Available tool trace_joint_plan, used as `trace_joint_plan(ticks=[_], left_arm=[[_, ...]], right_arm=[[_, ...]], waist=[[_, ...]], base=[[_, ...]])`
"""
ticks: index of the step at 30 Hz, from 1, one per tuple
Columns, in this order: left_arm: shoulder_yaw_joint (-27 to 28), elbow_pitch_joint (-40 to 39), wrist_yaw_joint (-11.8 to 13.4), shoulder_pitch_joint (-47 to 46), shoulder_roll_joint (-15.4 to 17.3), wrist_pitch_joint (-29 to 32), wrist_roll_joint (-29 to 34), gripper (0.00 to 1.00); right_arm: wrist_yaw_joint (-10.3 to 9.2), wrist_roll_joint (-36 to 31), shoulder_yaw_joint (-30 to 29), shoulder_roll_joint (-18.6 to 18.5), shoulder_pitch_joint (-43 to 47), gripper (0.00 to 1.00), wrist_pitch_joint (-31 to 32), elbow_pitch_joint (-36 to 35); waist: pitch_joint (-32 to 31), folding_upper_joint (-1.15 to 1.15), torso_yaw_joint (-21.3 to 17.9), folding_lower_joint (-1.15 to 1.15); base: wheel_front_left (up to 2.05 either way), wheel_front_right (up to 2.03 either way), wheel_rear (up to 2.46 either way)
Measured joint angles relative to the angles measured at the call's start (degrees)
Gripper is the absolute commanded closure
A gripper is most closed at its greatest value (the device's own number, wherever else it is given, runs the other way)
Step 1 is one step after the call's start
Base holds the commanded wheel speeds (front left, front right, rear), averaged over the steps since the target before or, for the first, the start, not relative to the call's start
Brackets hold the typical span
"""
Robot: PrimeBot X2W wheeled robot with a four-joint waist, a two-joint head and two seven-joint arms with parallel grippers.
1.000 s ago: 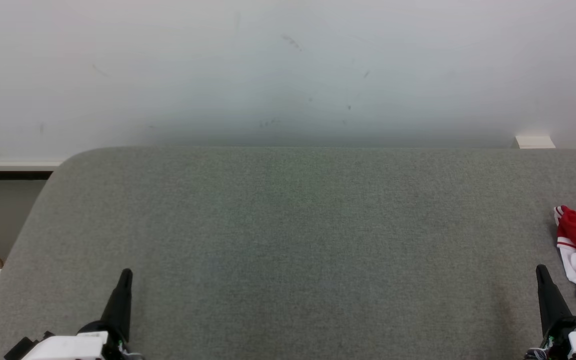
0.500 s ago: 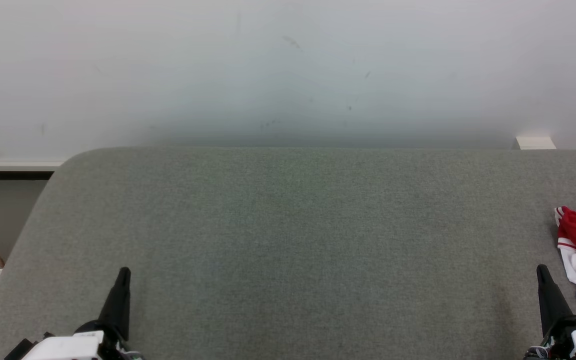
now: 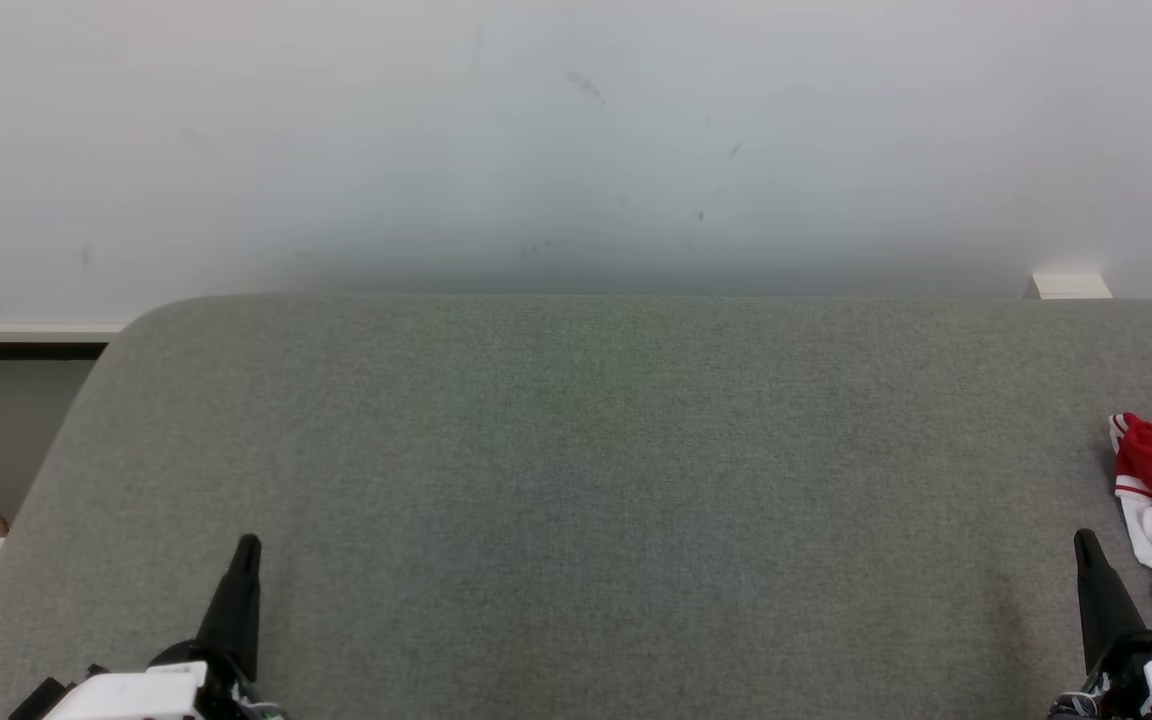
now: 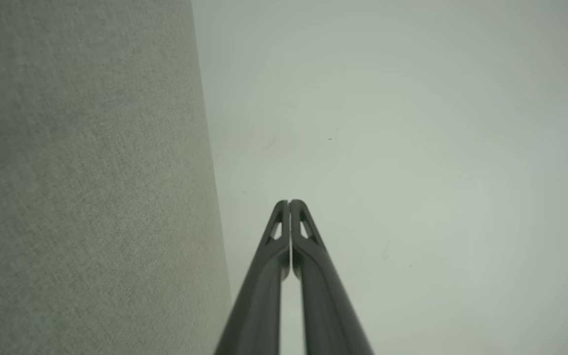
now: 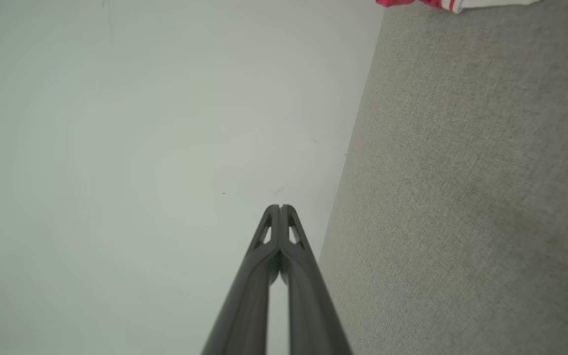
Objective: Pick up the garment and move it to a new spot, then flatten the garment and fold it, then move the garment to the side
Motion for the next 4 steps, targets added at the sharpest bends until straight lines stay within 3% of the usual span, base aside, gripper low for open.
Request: trace_joint_plan(ticks=[4], left_arm=[[0.02,0.00,0.00,0.00,-0.01,0.03,0.00,1.00]], right_arm=[[0.00,-0.02,-0.08,0.03,0.00,1.00,0.02,0.00]], waist=[[0.00,0.00,0.00,0.00]], base=[[0.00,0.00,0.00]])
